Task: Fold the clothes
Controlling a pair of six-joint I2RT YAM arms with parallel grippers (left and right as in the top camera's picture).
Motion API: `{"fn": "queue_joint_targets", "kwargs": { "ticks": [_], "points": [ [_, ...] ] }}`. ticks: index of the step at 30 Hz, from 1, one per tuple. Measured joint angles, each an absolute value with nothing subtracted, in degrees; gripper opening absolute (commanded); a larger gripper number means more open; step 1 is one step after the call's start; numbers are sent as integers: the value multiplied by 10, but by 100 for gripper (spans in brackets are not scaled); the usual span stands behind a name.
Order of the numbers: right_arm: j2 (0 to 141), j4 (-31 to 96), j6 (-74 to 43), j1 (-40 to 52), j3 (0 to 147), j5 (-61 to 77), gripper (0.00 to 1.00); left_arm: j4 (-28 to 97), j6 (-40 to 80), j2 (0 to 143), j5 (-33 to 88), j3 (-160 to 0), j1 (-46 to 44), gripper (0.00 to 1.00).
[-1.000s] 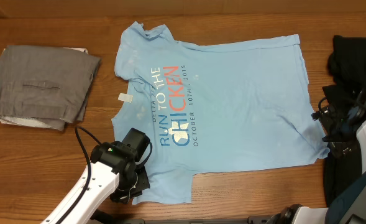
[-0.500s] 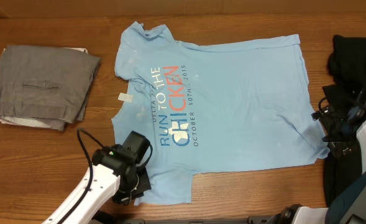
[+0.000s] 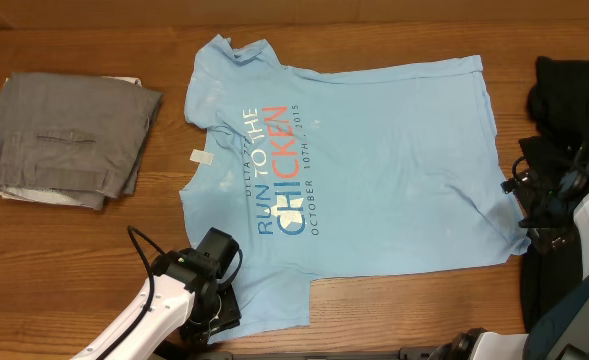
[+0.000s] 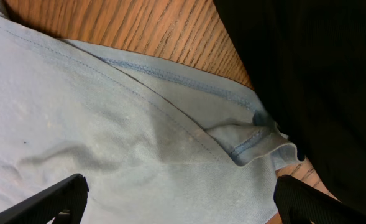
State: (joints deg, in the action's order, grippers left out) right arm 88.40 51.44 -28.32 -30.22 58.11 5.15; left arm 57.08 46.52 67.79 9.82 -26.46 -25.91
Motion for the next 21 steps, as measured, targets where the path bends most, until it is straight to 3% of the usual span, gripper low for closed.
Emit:
{"fn": "queue_joint_targets", "kwargs": {
  "ticks": [7,12,19,21],
  "points": [
    [884,515,-283,-302,581,51,100,571,465,678,98,-262,-259,41],
    [884,515,-283,-302,581,52,100,570,465,678,99,-255,-259,22],
    [884,514,-283,-302,581,51,100,570,465,678,98,-254,-259,4],
    [884,514,-283,-302,581,51,100,570,465,678,99,-254,-259,4]
  ]
}}
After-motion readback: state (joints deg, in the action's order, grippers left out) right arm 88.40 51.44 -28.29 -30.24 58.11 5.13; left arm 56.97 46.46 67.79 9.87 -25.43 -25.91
